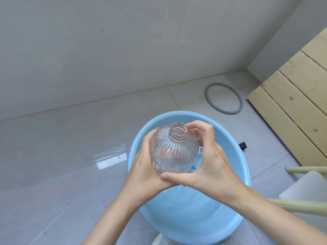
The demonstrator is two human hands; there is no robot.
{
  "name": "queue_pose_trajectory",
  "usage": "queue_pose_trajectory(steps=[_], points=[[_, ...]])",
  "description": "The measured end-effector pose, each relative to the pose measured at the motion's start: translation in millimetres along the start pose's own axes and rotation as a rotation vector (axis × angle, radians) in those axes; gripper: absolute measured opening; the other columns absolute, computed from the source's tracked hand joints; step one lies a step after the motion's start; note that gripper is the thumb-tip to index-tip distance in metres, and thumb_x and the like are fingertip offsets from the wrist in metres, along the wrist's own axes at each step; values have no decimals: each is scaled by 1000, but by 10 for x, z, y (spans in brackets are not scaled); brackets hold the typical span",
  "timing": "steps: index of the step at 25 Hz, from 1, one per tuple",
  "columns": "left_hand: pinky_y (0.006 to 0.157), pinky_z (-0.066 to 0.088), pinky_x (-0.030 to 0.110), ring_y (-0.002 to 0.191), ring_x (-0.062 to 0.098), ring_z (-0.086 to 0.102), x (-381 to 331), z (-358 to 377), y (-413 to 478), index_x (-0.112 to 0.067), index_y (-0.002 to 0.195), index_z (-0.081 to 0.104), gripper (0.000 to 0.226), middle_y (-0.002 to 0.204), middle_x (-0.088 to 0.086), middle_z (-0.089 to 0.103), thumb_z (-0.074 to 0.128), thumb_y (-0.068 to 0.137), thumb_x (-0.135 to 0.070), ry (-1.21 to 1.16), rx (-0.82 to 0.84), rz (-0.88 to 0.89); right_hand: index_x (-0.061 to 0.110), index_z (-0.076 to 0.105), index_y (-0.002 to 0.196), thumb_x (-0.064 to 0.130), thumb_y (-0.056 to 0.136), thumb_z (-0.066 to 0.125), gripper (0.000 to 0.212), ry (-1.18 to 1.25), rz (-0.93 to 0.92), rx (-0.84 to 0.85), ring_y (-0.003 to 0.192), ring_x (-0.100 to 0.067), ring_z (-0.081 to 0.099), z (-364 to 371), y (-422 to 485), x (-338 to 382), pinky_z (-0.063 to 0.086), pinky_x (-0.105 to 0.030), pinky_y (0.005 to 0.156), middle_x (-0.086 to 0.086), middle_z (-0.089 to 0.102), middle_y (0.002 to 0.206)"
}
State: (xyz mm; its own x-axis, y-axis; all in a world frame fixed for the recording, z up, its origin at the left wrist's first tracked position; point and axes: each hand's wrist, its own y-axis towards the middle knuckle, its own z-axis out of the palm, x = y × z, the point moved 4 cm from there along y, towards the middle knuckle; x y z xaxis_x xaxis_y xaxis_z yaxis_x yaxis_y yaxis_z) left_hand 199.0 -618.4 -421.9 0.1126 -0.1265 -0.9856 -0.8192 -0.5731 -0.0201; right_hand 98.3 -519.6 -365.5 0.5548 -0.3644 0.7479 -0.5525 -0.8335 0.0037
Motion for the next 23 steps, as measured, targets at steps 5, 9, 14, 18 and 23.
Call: queue_pose_trajectory(steps=[5, 9, 14, 18, 23], points=[[89, 48, 24, 112, -7, 52, 69, 35, -30, -56, 127, 30, 99, 122, -33, 52, 74, 39, -49, 132, -28, -14, 43, 25, 121, 62, 52, 80, 90, -93, -62, 121, 119, 3, 45, -63, 0, -83, 40, -15, 96, 26, 46, 124], [79, 38, 2, 105, -17, 50, 162, 73, -50, -48, 118, 39, 94, 115, -41, 51, 80, 35, -61, 124, -74, -45, 50, 15, 142, 68, 65, 70, 96, -290, -91, 382, 132, 7, 33, -246, 75, -376, 35, -19, 106, 25, 38, 143], [78, 41, 12, 102, -15, 51, 420, 15, -83, -56, 111, 37, 90, 110, -41, 52, 80, 32, -62, 148, -170, -141, 45, 9, 148, 57, 79, 66, 91, -603, 113, 495, 135, -1, 28, -492, 105, -1176, 28, -16, 104, 18, 32, 150], [79, 42, 18, 101, -16, 51, 568, 13, -147, -53, 111, 36, 91, 109, -43, 50, 79, 30, -62, 185, -206, -168, 28, 7, 152, 46, 81, 71, 98, -468, 355, 505, 141, -15, 27, -323, 144, -1760, 29, -30, 112, 5, 24, 157], [77, 35, -1, 103, -19, 47, 715, 89, -224, -54, 114, 35, 93, 113, -42, 49, 79, 33, -62, 260, -218, -159, 12, 14, 152, 30, 87, 68, 86, -379, 482, 373, 143, -24, 24, 52, 410, -2264, 29, -36, 112, -5, 23, 157]])
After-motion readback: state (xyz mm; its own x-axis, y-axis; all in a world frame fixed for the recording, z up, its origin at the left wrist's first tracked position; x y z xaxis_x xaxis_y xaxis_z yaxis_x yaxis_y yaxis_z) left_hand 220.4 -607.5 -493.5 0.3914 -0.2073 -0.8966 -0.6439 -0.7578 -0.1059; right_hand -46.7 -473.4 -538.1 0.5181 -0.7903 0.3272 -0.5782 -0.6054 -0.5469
